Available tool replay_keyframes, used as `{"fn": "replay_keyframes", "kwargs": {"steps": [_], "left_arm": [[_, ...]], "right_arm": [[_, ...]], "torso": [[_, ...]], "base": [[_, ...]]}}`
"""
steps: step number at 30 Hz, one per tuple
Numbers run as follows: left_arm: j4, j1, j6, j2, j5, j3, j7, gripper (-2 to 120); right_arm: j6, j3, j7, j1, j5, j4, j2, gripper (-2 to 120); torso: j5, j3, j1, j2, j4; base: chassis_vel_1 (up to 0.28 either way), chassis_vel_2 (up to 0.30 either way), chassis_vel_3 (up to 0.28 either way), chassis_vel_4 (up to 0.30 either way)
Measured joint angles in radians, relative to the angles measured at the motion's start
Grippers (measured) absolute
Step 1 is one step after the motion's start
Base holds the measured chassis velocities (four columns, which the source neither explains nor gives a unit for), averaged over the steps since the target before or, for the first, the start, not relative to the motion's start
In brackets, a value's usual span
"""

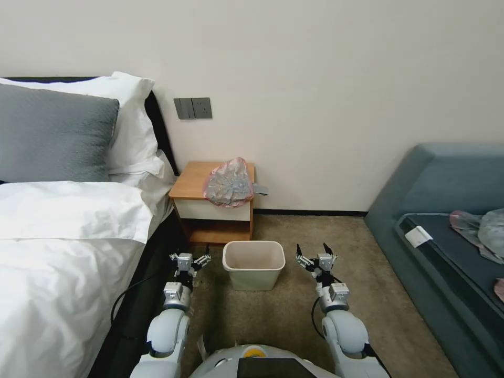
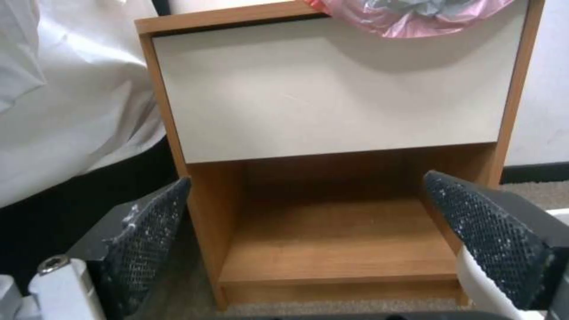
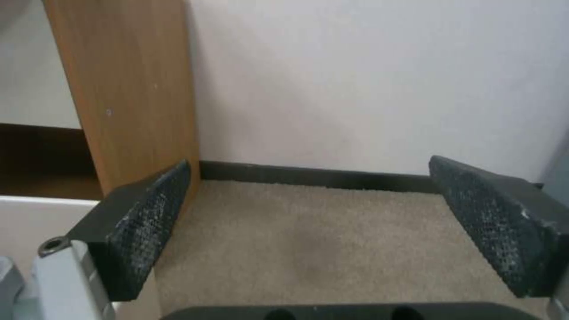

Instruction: Pick up the garbage bag from the table and place it over the trash can.

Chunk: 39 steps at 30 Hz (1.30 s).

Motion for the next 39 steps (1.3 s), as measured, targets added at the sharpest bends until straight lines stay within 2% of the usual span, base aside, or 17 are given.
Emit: {"fn": "replay_keyframes", "kwargs": {"steps": [39], "left_arm": [[0.000, 0.000, 0.000, 0.000, 0.000, 0.000, 0.000, 100]], "right_arm": [[0.000, 0.000, 0.000, 0.000, 0.000, 0.000, 0.000, 100]], "torso": [[0.0000, 0.000, 0.000, 0.000, 0.0000]], "base": [[0.000, 0.000, 0.000, 0.000]]}}
